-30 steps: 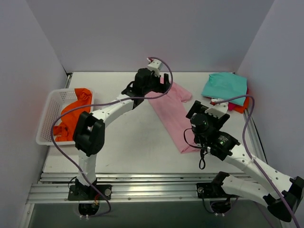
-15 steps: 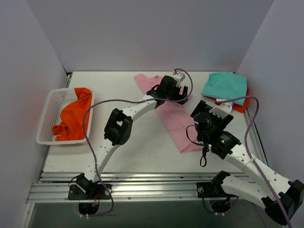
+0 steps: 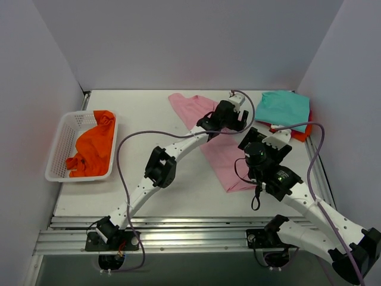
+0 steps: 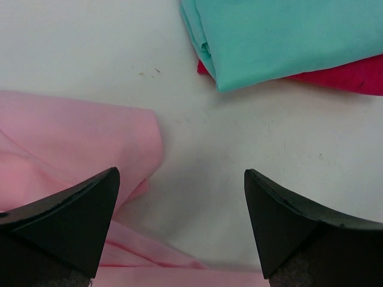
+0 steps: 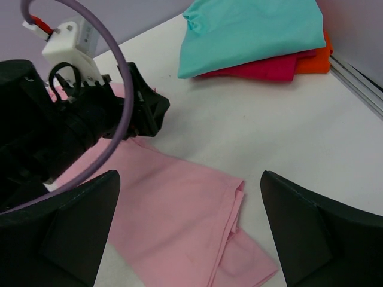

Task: Fold and stack the t-shirts
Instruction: Flatten out the tshirt

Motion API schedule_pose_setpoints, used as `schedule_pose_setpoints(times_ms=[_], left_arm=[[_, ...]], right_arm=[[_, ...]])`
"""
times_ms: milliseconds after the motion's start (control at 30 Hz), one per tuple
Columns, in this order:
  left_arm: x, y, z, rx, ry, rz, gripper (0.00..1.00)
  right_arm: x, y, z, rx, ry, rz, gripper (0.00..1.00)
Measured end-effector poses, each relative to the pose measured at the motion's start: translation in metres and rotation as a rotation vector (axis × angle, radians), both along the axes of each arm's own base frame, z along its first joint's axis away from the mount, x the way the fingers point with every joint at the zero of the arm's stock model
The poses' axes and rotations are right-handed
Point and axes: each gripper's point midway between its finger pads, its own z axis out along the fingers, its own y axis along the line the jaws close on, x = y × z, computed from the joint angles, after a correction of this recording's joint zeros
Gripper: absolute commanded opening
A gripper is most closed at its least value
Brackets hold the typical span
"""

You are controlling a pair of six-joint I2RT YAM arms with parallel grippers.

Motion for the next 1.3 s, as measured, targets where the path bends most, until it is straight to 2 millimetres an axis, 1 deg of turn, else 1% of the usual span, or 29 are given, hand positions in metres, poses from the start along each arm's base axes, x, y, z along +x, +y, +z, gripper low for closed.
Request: schedule_pose_setpoints(times_ms=[100,200,267,300,333,400,467,500,533,567,600,633,733,833,867,900,967,1033,1167,1300], left_arm=[[-0.004,-0.01,-0.01,0.011,-0.015,0.029,0.94],[-0.01,-0.007,-0.029,0.04,0.043,0.079,0.94],[-0.011,0.001,-0.039,0.039,0.106,0.114,0.94],[-0.008,0.008,-0.043,0.036,0.139,0.135,0.96],[-0.004,0.015,-0.047,0.032,0.17,0.157,1.0],[0.007,0.034,-0.053,0.022,0.224,0.201,0.93],[0.021,0.058,-0.055,0.019,0.261,0.258,0.89],[0.024,0.074,-0.057,0.034,0.282,0.291,0.88],[0.024,0.087,-0.057,0.047,0.302,0.319,0.87],[0.023,0.105,-0.058,0.064,0.328,0.355,0.87],[0.019,0.126,-0.061,0.08,0.351,0.396,0.86],[0.014,0.147,-0.06,0.085,0.375,0.432,0.86],[-0.006,0.206,-0.063,0.074,0.431,0.529,0.86],[-0.023,0.25,-0.063,0.054,0.463,0.596,0.84],[-0.027,0.26,-0.062,0.053,0.469,0.611,0.83],[-0.03,0.267,-0.063,0.053,0.473,0.62,0.81],[-0.035,0.269,-0.062,0.053,0.472,0.618,0.81],[-0.044,0.263,-0.062,0.059,0.474,0.602,0.81],[-0.065,0.239,-0.061,0.092,0.469,0.546,0.81],[-0.082,0.219,-0.058,0.133,0.461,0.496,0.79]], right_arm=[[-0.001,-0.001,0.003,0.013,-0.01,0.006,1.0],[-0.003,0.0,0.006,0.032,-0.024,0.019,1.0],[-0.004,0.0,0.008,0.043,-0.033,0.028,1.0],[-0.005,0.001,0.009,0.048,-0.036,0.032,1.0],[-0.005,0.001,0.009,0.052,-0.038,0.036,1.0],[-0.005,0.003,0.01,0.057,-0.039,0.044,1.0],[-0.005,0.004,0.009,0.059,-0.037,0.051,1.0],[-0.005,0.004,0.009,0.06,-0.037,0.053,1.0],[-0.005,0.005,0.009,0.062,-0.037,0.054,1.0],[-0.005,0.005,0.01,0.064,-0.038,0.058,1.0],[-0.004,0.006,0.01,0.067,-0.04,0.06,1.0],[-0.004,0.006,0.01,0.068,-0.039,0.063,1.0],[-0.003,0.008,0.009,0.072,-0.041,0.069,1.0],[-0.001,0.011,0.006,0.07,-0.031,0.077,1.0],[0.0,0.012,0.005,0.069,-0.027,0.08,1.0],[0.001,0.013,0.003,0.068,-0.021,0.082,1.0],[0.002,0.014,0.0,0.065,-0.012,0.085,1.0],[0.002,0.015,-0.001,0.066,-0.009,0.09,1.0],[0.003,0.016,0.0,0.069,-0.014,0.09,1.0],[0.003,0.016,0.0,0.07,-0.016,0.09,1.0]])
